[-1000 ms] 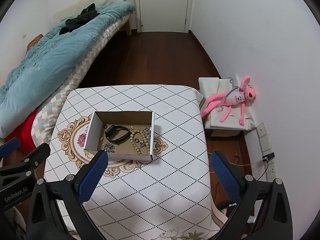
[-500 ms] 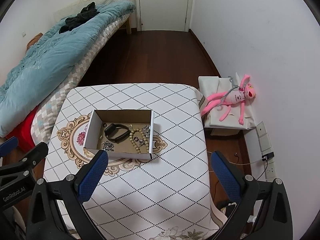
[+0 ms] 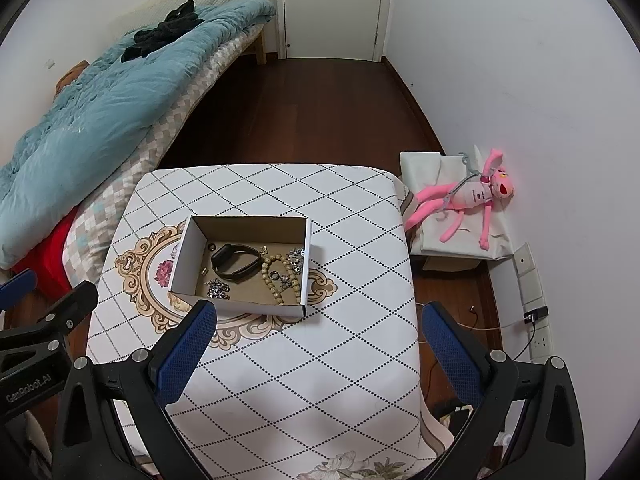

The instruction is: Organize jewelry

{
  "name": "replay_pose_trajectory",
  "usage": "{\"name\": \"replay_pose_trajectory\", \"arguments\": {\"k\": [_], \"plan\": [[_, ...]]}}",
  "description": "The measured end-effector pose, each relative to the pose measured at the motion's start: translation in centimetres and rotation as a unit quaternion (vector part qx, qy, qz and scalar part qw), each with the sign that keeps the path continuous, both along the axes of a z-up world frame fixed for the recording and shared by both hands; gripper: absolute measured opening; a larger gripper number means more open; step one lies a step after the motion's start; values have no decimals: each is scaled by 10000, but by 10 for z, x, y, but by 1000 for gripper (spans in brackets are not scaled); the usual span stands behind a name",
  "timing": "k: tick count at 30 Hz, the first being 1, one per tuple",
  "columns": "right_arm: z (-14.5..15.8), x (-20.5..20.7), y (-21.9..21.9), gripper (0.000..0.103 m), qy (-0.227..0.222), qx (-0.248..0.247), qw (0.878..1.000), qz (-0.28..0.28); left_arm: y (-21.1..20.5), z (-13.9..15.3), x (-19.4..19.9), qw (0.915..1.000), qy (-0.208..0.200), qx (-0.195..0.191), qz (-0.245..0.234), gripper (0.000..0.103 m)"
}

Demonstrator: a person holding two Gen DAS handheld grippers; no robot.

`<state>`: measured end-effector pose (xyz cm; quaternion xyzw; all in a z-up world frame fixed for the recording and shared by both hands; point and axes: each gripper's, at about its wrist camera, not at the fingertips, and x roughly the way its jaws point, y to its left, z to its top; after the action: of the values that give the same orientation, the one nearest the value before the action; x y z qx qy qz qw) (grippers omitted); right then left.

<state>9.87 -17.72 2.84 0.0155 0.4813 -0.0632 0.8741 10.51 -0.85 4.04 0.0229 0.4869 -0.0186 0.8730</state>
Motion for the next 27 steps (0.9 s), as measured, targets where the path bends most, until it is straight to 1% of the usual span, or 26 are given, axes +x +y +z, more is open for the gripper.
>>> {"name": "replay_pose_trajectory", "arguments": {"k": [19, 27], "plan": [[-2, 1, 0, 103, 36, 0, 10000, 26, 2, -6, -1, 10000, 35, 2, 31, 103], [-7, -1, 5, 103, 60, -14, 10000, 34, 3, -6, -1, 10000, 44, -6, 27, 103]]}}
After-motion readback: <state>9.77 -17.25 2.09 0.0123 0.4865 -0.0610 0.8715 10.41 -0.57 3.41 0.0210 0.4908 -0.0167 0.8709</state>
